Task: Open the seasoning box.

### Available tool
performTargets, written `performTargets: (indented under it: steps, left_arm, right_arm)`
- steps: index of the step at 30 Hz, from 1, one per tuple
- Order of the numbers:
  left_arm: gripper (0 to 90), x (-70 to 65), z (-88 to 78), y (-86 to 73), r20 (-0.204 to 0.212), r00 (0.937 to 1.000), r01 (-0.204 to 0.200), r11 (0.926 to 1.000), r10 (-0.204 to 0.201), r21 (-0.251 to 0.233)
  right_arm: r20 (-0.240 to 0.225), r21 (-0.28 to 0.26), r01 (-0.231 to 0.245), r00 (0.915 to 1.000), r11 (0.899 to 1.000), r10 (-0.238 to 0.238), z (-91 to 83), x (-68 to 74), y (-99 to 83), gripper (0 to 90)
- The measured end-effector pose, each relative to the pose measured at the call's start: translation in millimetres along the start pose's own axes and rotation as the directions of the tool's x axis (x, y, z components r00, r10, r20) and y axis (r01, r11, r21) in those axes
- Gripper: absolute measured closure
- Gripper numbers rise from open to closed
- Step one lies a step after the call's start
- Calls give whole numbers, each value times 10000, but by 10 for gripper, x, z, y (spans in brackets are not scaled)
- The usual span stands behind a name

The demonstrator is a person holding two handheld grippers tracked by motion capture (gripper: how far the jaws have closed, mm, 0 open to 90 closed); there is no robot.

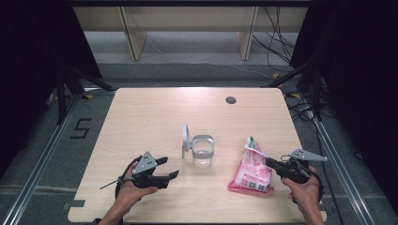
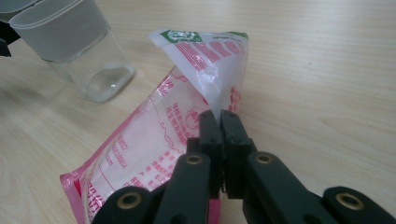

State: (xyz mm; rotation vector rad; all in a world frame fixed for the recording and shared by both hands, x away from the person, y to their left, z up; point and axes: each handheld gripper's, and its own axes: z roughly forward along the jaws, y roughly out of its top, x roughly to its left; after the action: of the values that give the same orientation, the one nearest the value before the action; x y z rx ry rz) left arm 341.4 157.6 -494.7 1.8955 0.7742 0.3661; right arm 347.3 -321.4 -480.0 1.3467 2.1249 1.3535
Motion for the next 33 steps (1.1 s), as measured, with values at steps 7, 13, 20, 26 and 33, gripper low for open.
performTargets:
  steps: [7, 13, 20, 26, 33]
  left_arm:
    - [317, 1, -2, -9, 65, 10000, -11, 10000, 11, 16]
    - [317, 10, 10, -17, 129, 9999, -26, 10000, 26, 39]
    - [316, -16, 26, -23, 193, 9998, -37, 9999, 35, 109]
    - [316, -17, 19, -19, 248, 9997, 73, 10000, -74, 30]
    - [316, -10, 19, -17, 169, 9999, -13, 10000, 11, 75]
  right_arm:
    - [217, 631, -718, 9973, 9954, 706, 70, -24, -45, 649]
    - [393, 731, -476, 9982, 9962, 449, 153, -53, -6, 578]
    - [176, 897, -887, 9960, 9920, 875, 259, -110, 32, 529]
    - [171, 1016, -1334, 9911, 9858, 1323, 293, -86, 37, 511]
    - [218, 920, -929, 9956, 9914, 913, 310, -141, 34, 598]
